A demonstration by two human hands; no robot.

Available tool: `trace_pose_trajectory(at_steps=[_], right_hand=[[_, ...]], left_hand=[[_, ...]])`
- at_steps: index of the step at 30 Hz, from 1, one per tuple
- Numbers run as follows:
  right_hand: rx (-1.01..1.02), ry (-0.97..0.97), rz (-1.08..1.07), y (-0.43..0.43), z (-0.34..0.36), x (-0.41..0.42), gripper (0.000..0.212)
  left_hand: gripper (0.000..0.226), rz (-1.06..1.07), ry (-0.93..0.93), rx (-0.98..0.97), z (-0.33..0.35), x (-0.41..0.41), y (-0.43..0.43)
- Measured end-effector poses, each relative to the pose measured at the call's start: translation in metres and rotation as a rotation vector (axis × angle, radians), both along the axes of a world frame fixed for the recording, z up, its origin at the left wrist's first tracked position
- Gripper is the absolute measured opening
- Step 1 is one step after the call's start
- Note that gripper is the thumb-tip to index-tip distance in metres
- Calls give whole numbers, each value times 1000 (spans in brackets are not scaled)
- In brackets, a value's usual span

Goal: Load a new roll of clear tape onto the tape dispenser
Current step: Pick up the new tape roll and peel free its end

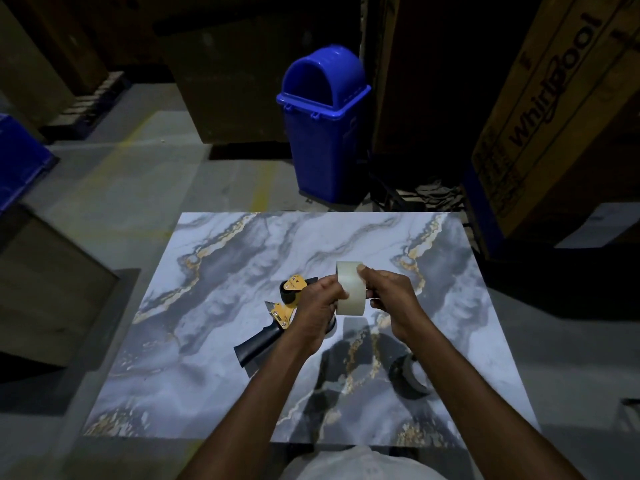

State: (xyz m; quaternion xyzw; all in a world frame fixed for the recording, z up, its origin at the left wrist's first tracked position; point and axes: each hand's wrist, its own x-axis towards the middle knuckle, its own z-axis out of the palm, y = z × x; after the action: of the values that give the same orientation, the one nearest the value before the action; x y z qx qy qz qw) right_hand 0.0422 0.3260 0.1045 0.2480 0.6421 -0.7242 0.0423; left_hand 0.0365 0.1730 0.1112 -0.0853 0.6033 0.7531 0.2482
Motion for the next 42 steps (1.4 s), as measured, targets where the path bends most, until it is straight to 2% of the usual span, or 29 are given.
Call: trace_pose_trajectory(at_steps=[4,6,8,11,14,16,18,21,26,31,35,37,42], right_hand=[[44,112,54,-2,-5,8,17],[105,200,104,-5,-9,13,11],[259,316,172,-8,-17,21,12],[601,507,275,-7,-32,31,18],[727,586,323,-4,-39,37,23],[692,518,305,-7,-36,39,17],[562,384,228,-12,-28,39,7],[359,214,110,-19,-18,31,27],[217,96,42,-25,-6,21,30],[161,111,52,-27,-7,20,21],[206,181,91,-28,-9,25,11],[264,236,132,-30,-12,28,9],[408,368,239,-31,-10,36,20]], left_hand=[[14,89,-17,20,-2,-3,-2],[19,135,-49,26,-4,-6,-3],[26,149,-91,39,2,-8,-3],[24,181,-116,108,0,-12,-6],[18,205,-120,100,-11,-9,-11],[15,200,-138,83,-15,-4,-12],[12,192,-133,59,-18,0,-12],[5,155,-95,48,-21,5,-11],[32,111,-52,54,-27,8,-15],[51,108,-57,19,-34,7,-20],[16,129,-92,69,-34,3,-22],[18,150,-115,85,-37,-1,-23],[25,198,-103,137,-35,-6,-24]])
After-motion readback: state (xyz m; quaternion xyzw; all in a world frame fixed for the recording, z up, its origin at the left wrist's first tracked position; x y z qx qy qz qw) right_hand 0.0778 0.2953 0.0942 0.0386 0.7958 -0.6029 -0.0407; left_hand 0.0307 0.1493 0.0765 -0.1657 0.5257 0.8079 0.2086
